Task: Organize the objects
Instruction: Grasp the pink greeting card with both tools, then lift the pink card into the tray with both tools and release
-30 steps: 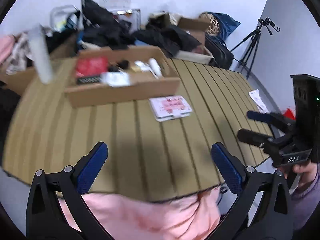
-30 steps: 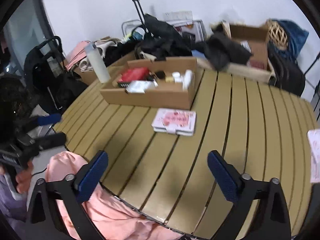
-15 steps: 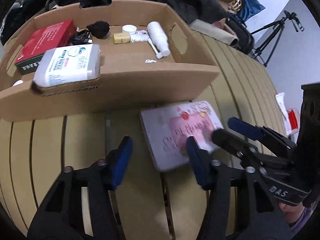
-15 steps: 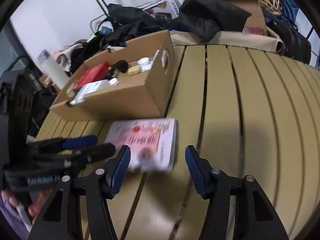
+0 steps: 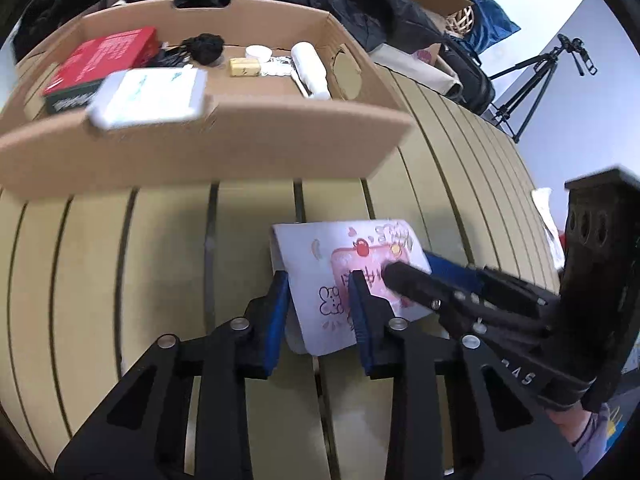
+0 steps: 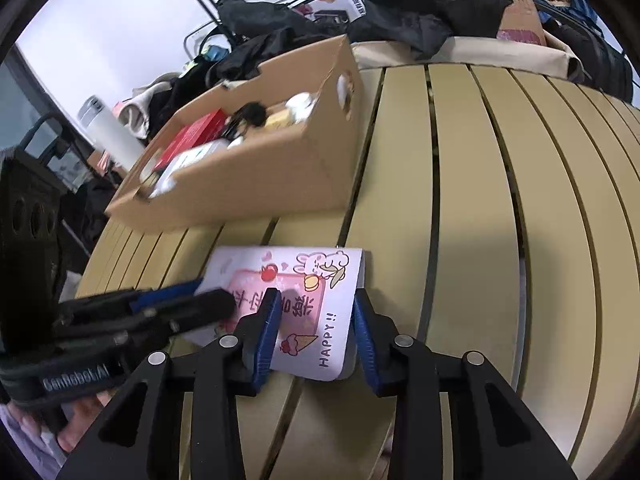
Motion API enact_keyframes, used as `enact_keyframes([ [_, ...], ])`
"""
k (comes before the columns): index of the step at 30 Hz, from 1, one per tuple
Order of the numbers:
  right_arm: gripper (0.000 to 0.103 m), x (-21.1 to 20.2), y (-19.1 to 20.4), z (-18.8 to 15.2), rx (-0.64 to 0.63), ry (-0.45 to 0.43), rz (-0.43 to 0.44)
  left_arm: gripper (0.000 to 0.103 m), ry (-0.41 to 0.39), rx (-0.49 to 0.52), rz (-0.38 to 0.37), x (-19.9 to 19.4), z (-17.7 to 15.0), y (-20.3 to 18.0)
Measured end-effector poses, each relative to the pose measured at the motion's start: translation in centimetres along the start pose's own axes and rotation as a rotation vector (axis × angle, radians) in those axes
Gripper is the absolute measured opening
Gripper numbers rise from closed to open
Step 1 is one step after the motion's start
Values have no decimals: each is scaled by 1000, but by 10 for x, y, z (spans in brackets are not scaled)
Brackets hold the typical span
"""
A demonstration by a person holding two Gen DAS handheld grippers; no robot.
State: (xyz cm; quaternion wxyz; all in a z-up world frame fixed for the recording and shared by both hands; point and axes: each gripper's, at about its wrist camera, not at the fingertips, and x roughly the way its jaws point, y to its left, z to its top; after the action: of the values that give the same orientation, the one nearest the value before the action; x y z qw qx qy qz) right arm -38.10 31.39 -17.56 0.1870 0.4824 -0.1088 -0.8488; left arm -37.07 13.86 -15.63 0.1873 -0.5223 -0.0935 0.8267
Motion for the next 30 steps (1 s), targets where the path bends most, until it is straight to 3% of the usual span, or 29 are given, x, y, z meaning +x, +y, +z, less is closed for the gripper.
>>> enact_keyframes([
  [6,31,-39,26,-61,11,11,-9,26,-29,59,-19,-46,-39,-21],
  [13,23,-105,44,-67,27,-91,-5,16,-142,118,-89,-116,-45,-56],
  [17,15,-149,60,-47,-13,-180,2,8,-208,118,-88,-156,-26,-62],
  [24,11,-209,105,16,-150,-307,-19,7,-286,90,-130,-212,35,-60],
  [30,11,-189,119,96,-194,-287,-26,7,-262,44,-111,-200,103,-40],
])
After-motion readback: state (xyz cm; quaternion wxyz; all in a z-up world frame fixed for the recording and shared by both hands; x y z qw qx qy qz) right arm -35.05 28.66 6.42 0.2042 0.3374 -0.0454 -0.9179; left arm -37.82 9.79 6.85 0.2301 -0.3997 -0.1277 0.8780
